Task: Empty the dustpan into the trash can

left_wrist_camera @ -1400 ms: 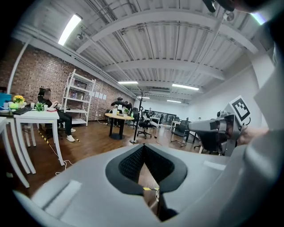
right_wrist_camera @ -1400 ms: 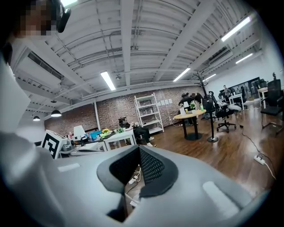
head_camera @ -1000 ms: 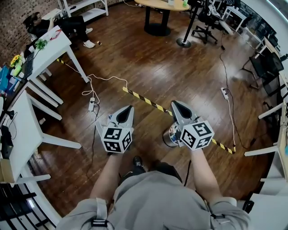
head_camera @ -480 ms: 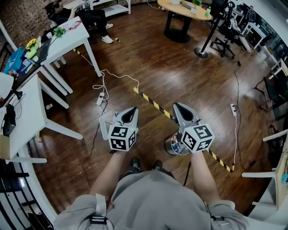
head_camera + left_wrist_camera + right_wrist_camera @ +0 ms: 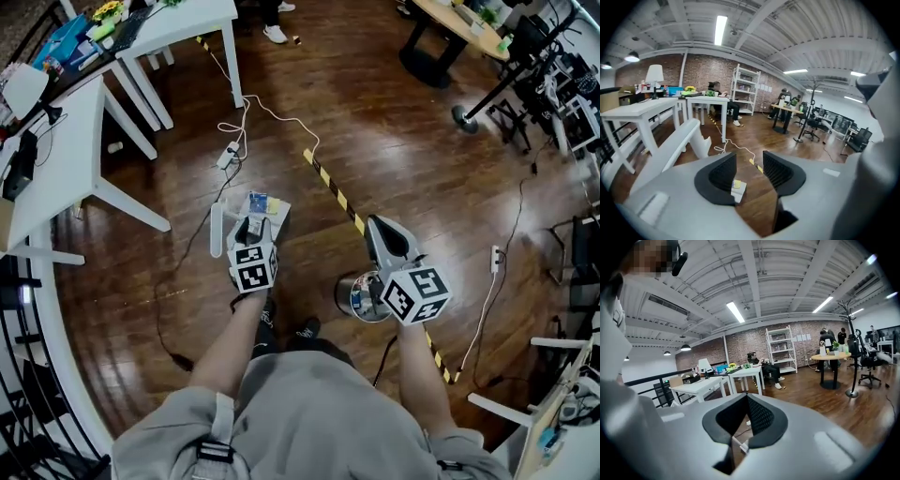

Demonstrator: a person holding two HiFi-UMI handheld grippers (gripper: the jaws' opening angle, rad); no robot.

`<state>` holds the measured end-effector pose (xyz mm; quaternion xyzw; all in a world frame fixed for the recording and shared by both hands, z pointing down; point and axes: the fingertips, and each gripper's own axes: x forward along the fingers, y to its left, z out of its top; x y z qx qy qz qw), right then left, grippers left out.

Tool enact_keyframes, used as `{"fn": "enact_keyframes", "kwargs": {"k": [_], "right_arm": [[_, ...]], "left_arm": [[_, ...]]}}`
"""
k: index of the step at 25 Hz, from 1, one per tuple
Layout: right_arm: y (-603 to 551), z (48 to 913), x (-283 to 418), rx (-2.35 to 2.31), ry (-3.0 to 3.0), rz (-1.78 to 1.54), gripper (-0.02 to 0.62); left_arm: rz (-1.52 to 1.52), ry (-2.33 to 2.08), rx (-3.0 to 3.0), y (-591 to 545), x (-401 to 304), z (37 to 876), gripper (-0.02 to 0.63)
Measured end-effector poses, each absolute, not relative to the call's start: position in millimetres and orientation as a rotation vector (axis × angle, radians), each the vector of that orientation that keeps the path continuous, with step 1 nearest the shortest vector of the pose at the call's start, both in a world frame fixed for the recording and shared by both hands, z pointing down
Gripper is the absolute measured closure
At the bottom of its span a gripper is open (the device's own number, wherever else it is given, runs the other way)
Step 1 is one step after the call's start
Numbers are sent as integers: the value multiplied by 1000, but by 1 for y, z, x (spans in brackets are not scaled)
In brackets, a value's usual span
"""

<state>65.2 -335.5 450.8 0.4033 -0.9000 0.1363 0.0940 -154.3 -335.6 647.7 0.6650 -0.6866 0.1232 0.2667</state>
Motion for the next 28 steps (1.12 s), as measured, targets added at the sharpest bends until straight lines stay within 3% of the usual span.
{"fn": "enact_keyframes", "kwargs": {"k": [3, 9, 24, 26, 28], "right_arm": [[-341, 454, 61, 1135, -2675, 402, 595], [-349, 454, 60, 1057, -2686, 386, 595], [-351, 475, 70, 1023, -2598, 404, 595], [-351, 477, 77, 1046, -2579, 403, 595], [-350, 479, 82, 1069, -2562, 409, 595]], "left_arm": [[309, -1917, 1638, -335, -175, 668, 385], [282, -2046, 1382, -334, -214, 684, 320], [139, -2231, 1290, -364, -284, 690, 296], [138, -2251, 1301, -373, -290, 688, 303], [181, -2281, 1305, -377, -299, 688, 349]]}}
